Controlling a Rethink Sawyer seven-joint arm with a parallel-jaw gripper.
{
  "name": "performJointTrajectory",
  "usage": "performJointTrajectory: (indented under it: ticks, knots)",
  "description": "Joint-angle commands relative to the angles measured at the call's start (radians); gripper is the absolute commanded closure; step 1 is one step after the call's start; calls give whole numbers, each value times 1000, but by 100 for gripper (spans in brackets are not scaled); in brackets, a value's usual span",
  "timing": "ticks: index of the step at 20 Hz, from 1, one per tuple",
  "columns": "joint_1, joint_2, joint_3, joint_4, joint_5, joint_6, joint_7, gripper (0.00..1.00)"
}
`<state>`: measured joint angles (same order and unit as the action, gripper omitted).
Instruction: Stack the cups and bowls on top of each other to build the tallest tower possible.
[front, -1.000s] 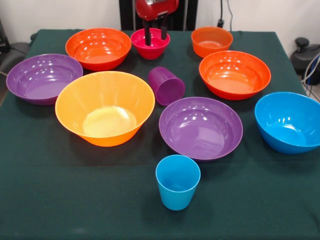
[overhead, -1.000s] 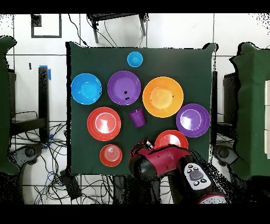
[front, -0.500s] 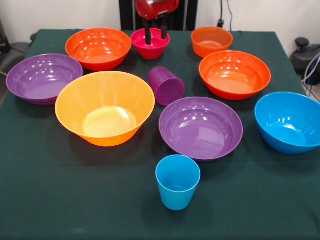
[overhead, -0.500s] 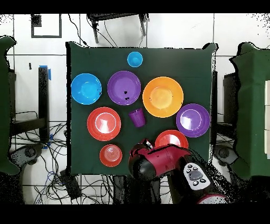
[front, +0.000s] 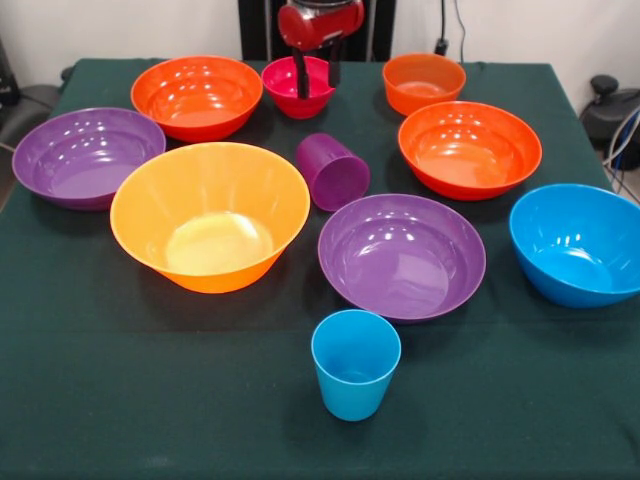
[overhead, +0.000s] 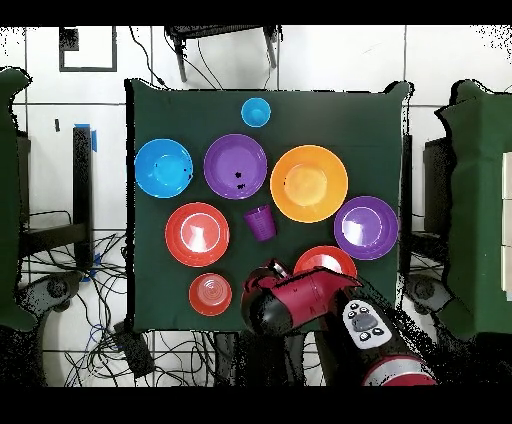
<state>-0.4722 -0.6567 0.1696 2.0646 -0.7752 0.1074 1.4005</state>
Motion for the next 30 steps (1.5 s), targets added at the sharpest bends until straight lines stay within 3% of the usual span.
performJointTrajectory:
  ticks: [1,13,18,25,30]
  knots:
    - [21,85,101,-123,2,111,21,0]
    - [-62,101,146,-123,-35,139,-47,0]
    - [-111,88,204,-106,-7,200,-84,0]
    - [-105,-25,269,-49,74,317,-73,0]
    - [-137,-8,294,-58,64,336,-76,0]
